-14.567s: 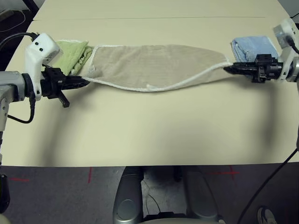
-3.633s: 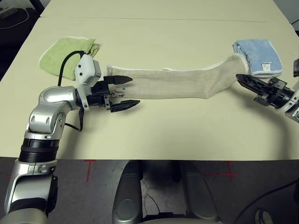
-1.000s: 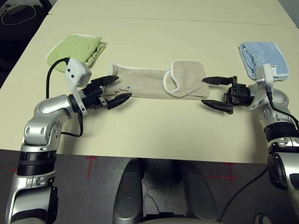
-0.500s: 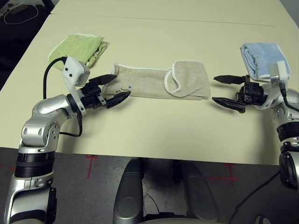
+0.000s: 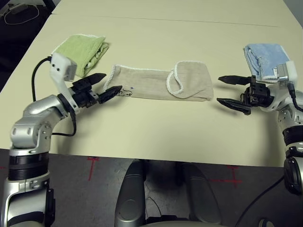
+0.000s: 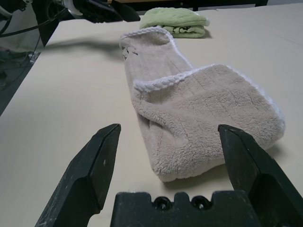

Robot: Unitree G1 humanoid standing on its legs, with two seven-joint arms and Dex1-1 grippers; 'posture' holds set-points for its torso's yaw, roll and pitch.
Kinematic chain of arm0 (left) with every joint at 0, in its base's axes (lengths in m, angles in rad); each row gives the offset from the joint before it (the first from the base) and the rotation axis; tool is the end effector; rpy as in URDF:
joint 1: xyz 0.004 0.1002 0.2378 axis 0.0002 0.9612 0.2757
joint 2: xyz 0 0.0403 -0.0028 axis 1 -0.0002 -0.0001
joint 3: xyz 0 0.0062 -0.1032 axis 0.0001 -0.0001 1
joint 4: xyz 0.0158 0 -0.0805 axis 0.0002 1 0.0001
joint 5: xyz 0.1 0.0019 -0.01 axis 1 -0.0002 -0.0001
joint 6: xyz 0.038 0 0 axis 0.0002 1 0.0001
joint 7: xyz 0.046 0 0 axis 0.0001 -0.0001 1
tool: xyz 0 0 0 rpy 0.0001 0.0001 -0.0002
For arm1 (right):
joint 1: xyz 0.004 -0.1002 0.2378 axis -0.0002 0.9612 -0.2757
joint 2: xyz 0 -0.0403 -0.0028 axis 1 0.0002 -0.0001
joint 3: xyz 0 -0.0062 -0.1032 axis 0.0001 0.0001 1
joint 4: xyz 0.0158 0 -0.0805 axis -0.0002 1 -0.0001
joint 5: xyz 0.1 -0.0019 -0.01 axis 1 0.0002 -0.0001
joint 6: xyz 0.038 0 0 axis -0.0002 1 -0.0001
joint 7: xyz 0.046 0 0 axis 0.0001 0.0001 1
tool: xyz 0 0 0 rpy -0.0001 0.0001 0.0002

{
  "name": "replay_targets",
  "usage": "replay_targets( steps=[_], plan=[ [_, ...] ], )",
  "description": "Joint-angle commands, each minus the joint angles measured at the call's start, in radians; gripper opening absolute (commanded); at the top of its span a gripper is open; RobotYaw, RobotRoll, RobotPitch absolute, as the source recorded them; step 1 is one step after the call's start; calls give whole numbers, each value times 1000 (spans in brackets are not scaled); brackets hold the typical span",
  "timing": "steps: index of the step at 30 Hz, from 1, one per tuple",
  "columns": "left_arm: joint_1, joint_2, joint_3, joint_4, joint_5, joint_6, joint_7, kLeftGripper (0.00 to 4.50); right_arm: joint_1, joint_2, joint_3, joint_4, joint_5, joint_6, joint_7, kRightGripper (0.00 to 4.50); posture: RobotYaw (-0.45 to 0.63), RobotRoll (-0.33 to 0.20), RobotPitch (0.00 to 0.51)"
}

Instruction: Fold the towel and set it aside.

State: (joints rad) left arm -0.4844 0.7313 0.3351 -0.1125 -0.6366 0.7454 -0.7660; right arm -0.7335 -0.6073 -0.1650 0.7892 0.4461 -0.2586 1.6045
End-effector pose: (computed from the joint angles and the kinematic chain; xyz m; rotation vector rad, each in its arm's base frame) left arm 0.2471 0.2839 0.2239 0.0218 -0.0157 -0.6764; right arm 0.3088 -0.3020 0.1640 -0.2709 -0.2587 1.2518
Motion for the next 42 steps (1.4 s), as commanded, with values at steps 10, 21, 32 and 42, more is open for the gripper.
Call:
replay_targets(
  steps=[10, 21, 32, 42],
  plan=[
    [-5, 7, 214, -34, -392, 585, 237, 4500, 5, 9, 6, 3, -25, -11, 9, 4484, 119, 0, 276],
    [-85, -77, 256, 88, -411, 798, 410, 4500, -4, 14, 8, 12, -45, -23, 6, 4484, 116, 0, 277],
    [-194, -196, 328, 219, -323, 811, 558, 4500, -6, 18, 6, 10, -53, -19, 6, 4484, 113, 0, 277],
    [-198, -206, 326, 230, -274, 774, 575, 3188, 0, 21, 8, -6, -52, -12, 5, 4500, 109, 0, 272]
  ],
)
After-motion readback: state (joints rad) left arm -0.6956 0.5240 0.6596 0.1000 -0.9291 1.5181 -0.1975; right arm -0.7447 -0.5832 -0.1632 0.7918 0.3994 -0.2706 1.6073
